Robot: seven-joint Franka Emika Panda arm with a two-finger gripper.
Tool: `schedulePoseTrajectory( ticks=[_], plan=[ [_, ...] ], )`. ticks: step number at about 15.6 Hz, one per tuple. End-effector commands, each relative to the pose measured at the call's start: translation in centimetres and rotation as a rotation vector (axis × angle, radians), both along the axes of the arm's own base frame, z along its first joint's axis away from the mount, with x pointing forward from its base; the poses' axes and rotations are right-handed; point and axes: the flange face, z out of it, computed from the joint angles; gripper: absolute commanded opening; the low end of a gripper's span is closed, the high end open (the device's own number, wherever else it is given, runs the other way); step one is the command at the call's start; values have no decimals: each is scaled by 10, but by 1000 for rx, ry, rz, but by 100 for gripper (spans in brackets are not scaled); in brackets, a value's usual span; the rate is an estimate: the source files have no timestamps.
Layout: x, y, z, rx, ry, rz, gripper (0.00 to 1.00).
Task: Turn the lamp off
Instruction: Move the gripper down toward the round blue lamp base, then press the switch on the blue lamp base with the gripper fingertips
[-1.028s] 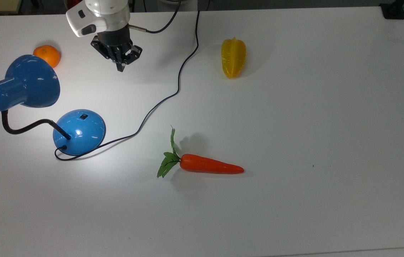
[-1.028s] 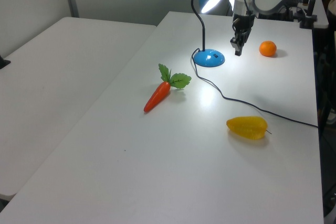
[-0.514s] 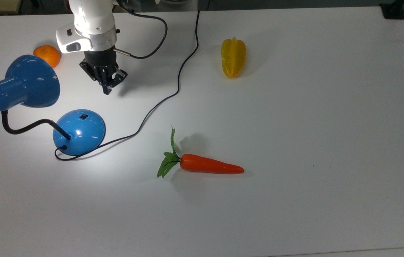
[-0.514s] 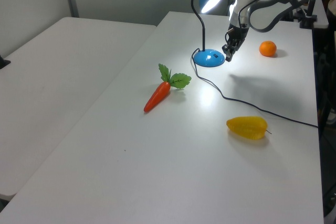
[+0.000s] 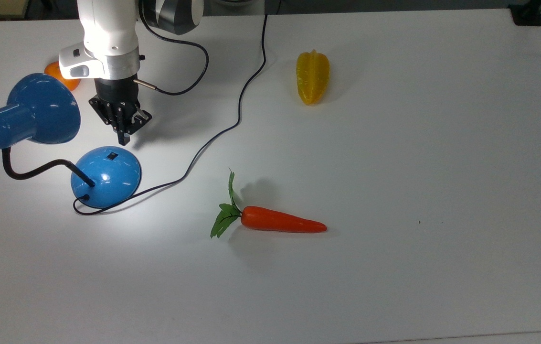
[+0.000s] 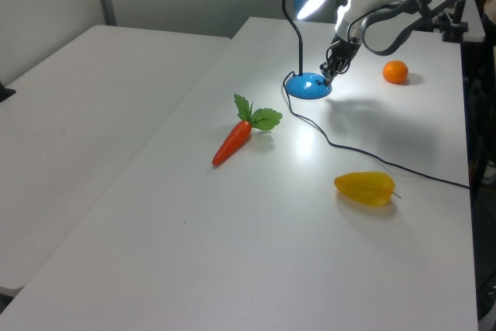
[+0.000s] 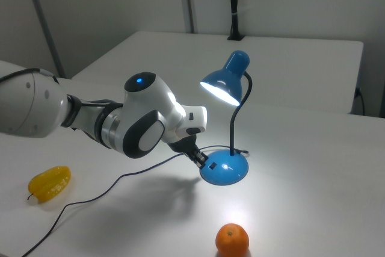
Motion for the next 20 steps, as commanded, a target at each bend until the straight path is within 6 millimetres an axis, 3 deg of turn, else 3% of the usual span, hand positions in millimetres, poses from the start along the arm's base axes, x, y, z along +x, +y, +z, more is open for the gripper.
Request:
schedulePoseTrajectory(
  ticks=[1,20],
  plan=[
    [10,-8,-2,-3,-70,-25,0],
    [11,-9,-28,2,-51,-23,0]
  ],
)
